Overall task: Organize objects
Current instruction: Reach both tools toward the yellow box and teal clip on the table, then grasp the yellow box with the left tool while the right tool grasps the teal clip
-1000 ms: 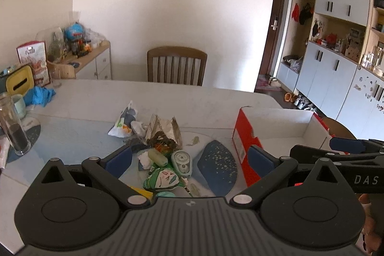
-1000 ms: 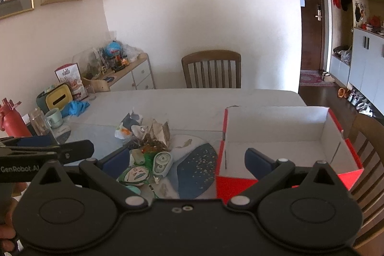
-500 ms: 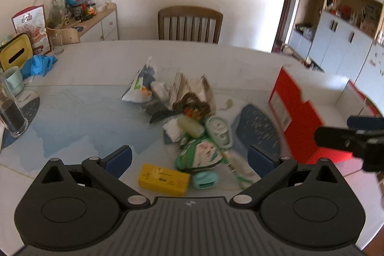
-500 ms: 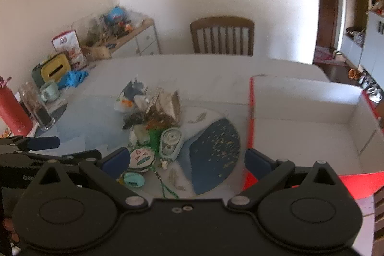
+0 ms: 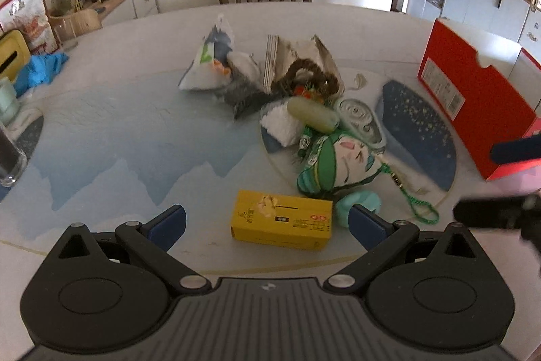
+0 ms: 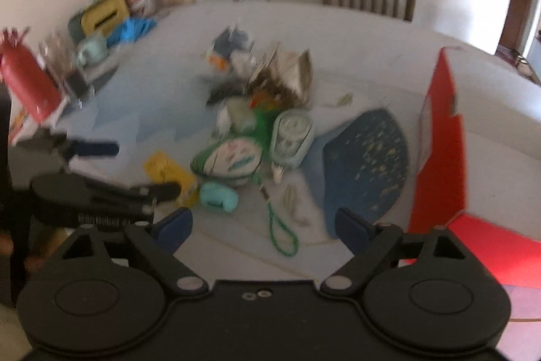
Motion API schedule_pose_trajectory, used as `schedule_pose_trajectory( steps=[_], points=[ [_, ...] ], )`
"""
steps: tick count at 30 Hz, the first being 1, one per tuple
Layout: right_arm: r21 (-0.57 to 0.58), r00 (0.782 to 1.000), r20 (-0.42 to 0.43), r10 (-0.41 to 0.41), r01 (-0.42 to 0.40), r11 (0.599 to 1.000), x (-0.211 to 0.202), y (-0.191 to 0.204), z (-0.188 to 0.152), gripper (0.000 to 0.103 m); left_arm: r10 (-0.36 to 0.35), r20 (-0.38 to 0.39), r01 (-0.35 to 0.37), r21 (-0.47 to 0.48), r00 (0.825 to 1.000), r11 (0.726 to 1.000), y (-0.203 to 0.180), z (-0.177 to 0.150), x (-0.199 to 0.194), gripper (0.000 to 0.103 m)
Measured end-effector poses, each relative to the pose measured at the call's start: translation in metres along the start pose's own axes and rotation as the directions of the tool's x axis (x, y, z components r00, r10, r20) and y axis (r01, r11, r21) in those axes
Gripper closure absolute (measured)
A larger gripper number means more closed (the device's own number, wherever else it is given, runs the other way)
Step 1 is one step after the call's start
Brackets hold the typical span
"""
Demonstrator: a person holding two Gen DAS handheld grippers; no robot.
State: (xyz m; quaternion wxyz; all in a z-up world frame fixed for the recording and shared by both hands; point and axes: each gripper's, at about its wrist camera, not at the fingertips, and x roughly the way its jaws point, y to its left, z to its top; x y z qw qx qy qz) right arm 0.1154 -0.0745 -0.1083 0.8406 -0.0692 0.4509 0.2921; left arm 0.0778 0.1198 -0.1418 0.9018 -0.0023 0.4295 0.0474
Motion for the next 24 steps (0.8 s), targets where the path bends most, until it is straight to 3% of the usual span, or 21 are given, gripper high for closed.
schedule_pose_trajectory(
  steps=[7, 15, 20, 24],
  points=[
    [-0.029, 0.998, -0.064, -0.002, 0.000, 1.000, 0.024, 0.007, -0.004, 0.022, -0.023, -0.026, 0.024, 0.033, 0.999, 0.999, 0.001, 0.000, 0.020, 0.001],
    [-0.081, 0.995, -0.101, 0.022, -0.030, 0.996, 0.047, 0.021, -0.001, 0.030, -0.072, -0.048, 0.074, 0.033, 0.996, 0.997, 0.008, 0.001, 0.030, 0.015],
    [-0.104, 0.993, -0.111, 0.038, -0.050, 0.993, 0.060, 0.030, 0.002, 0.041, -0.090, -0.053, 0.091, 0.019, 0.995, 0.996, 0.014, 0.003, 0.034, 0.032],
    [-0.113, 0.993, -0.113, 0.043, -0.056, 0.992, 0.070, 0.037, 0.006, 0.045, -0.090, -0.052, 0.090, 0.004, 0.995, 0.996, 0.022, 0.003, 0.035, 0.032]
  ],
)
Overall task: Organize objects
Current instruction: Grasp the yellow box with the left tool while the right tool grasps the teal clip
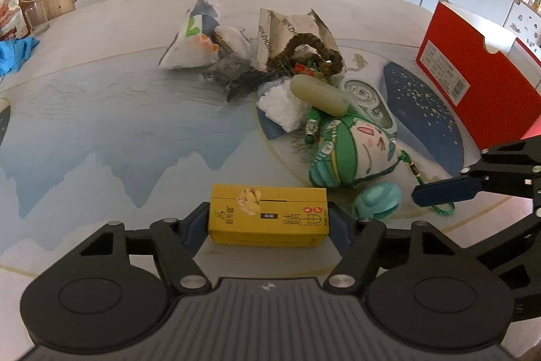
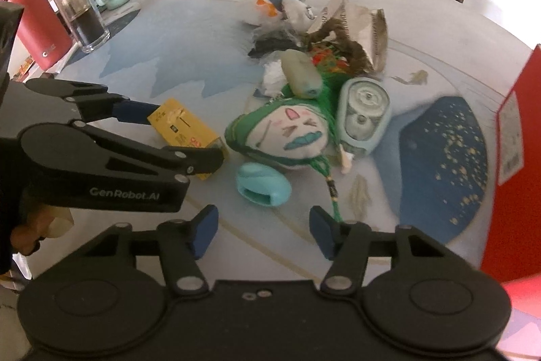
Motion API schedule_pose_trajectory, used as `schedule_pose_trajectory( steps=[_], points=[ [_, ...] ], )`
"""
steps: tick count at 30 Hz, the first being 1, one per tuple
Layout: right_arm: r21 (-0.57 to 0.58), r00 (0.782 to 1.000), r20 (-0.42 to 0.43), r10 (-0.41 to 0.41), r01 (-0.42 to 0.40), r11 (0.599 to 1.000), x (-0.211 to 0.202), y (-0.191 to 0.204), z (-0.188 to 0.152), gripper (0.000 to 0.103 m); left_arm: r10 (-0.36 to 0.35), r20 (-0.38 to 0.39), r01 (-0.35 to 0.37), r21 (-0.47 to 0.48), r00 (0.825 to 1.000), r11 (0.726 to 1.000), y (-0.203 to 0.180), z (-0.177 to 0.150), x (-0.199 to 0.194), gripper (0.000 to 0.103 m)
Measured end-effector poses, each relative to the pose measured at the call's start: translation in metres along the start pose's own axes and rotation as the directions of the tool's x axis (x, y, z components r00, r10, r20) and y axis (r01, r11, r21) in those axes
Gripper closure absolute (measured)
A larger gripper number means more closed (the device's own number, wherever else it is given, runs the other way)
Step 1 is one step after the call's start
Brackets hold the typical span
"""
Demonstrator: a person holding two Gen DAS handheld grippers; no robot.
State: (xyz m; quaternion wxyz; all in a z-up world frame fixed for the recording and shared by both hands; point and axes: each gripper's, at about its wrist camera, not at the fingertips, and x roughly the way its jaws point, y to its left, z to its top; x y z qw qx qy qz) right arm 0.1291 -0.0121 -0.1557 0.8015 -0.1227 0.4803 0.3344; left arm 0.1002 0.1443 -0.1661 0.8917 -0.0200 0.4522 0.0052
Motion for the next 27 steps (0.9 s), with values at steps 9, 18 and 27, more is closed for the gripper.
schedule_pose_trajectory(
  steps=[9, 18, 27],
  points=[
    [0.003, 0.999, 0.016, -0.038, 0.038, 0.999, 0.012, 0.006, 0.011, 0.059, 0.003, 0.002, -0.003, -0.030, 1.000, 1.000, 0.019, 0.001, -0.001, 0.033],
    [0.004, 0.999, 0.001, -0.054, 0.054, 0.999, 0.009, 0.012, 0.010, 0.066, 0.001, -0.007, -0.001, -0.027, 1.000, 1.000, 0.025, 0.003, -0.002, 0.033],
    [0.058, 0.997, 0.046, -0.059, 0.056, 0.997, -0.029, 0.004, 0.007, 0.066, 0.003, 0.015, -0.003, -0.020, 1.000, 1.000, 0.021, 0.012, -0.019, 0.033]
  ],
)
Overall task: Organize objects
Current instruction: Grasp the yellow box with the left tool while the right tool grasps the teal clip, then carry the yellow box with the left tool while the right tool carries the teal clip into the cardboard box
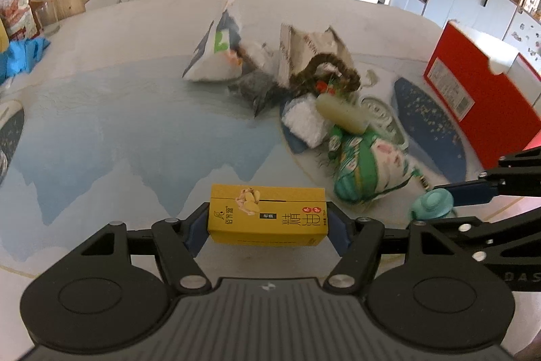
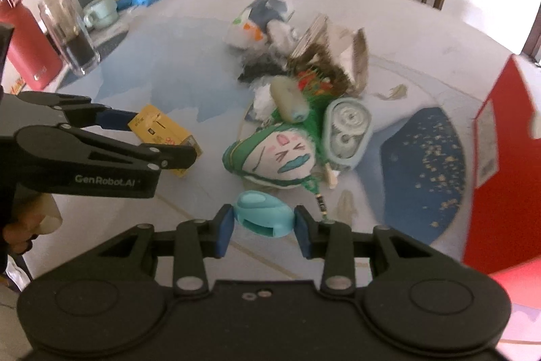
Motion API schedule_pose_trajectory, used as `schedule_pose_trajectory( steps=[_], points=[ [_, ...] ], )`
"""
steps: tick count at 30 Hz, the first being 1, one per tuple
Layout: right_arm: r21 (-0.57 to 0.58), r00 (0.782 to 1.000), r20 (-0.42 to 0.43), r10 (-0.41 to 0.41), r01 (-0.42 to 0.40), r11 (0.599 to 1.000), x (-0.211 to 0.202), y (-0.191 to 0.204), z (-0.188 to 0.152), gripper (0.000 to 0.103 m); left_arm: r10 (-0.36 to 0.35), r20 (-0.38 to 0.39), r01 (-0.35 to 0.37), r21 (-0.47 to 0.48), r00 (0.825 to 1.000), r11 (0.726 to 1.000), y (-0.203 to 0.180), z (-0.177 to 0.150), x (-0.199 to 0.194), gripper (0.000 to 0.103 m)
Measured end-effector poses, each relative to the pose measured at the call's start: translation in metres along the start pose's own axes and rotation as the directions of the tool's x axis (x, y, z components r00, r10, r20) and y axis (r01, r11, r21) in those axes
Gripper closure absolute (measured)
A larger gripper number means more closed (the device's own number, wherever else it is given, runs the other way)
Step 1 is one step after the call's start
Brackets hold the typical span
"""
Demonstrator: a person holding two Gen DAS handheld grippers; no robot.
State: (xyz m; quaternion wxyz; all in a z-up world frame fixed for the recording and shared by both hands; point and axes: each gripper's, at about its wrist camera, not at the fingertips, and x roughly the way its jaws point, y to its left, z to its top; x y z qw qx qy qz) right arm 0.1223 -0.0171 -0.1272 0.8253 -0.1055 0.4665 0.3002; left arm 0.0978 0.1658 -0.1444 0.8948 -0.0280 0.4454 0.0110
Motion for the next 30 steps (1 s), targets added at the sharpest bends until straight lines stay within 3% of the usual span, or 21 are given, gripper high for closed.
schedule_pose_trajectory(
  steps=[6, 16, 30],
  points=[
    [0.046, 0.997, 0.067, -0.030, 0.027, 0.999, -0.036, -0.017, 0.001, 0.066, -0.033, 0.052, 0.032, 0.024, 0.998, 0.999, -0.021, 0.017, -0.019, 0.033],
    [0.090, 0.981, 0.185, -0.058, 0.042, 0.995, -0.097, -0.065, -0.001, 0.066, -0.062, 0.144, 0.047, 0.105, 0.988, 0.993, -0.093, 0.049, -0.046, 0.033],
    [0.132, 0.957, 0.241, -0.159, 0.130, 0.983, -0.143, -0.168, -0.020, 0.066, -0.094, 0.183, 0.066, 0.156, 0.979, 0.986, -0.207, 0.091, -0.037, 0.033]
  ],
)
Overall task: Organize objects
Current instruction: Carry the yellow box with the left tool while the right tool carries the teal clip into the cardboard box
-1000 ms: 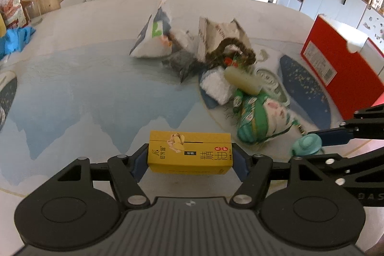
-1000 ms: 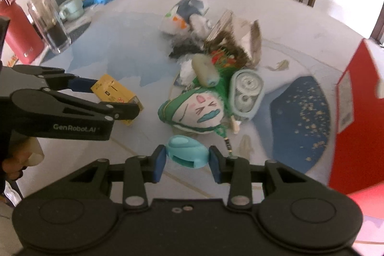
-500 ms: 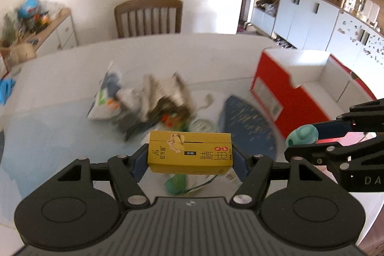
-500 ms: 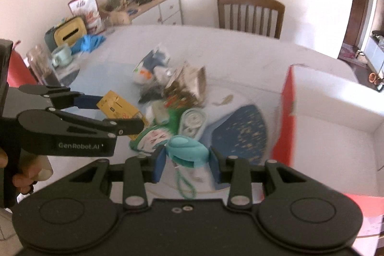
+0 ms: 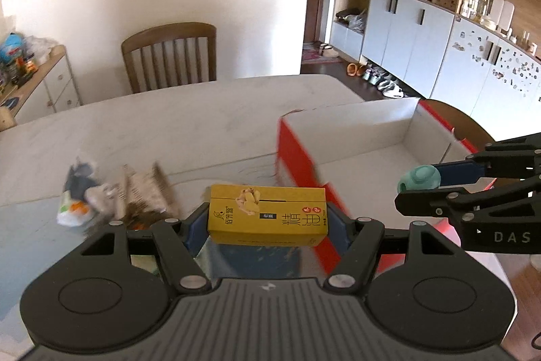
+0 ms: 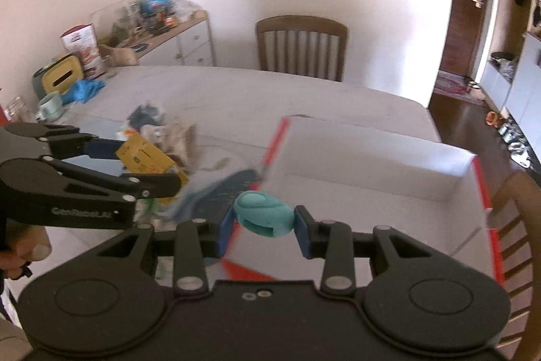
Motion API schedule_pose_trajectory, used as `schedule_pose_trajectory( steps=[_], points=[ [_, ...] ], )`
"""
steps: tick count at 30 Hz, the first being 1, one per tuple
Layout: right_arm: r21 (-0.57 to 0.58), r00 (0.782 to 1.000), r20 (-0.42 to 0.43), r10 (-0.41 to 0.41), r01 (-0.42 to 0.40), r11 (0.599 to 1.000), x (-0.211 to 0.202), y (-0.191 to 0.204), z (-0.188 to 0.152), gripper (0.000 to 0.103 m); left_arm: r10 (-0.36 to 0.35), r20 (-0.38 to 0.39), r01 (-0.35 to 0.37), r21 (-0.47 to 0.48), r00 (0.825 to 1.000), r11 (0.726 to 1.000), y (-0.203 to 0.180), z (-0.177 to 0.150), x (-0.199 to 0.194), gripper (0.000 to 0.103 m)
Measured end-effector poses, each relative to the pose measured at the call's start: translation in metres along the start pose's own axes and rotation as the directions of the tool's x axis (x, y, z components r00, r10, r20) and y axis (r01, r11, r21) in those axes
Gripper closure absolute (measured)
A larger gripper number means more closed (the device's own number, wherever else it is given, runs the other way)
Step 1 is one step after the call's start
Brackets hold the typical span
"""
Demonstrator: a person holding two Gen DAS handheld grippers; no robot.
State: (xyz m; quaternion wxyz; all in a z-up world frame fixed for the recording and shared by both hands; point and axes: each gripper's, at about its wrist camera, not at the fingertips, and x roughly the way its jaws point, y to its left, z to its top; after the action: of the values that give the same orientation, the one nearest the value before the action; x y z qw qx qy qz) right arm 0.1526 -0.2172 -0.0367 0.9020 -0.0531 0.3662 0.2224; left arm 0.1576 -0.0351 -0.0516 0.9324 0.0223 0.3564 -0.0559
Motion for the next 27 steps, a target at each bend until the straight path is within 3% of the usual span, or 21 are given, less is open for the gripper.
schedule_pose_trajectory(
  steps=[15, 27],
  points=[
    [0.034, 0.996, -0.030, -0.086, 0.087, 0.996, 0.008, -0.093, -0.014, 0.066, -0.004, -0.017, 0.006, 0.105, 1.000, 0.994, -0.086, 0.060, 0.067, 0.033],
    [0.056, 0.984, -0.155, -0.094, 0.103, 0.993, 0.047, -0.132, -0.021, 0.066, 0.002, -0.187, 0.022, 0.124, 0.982, 0.992, -0.127, 0.079, 0.155, 0.033]
  ],
)
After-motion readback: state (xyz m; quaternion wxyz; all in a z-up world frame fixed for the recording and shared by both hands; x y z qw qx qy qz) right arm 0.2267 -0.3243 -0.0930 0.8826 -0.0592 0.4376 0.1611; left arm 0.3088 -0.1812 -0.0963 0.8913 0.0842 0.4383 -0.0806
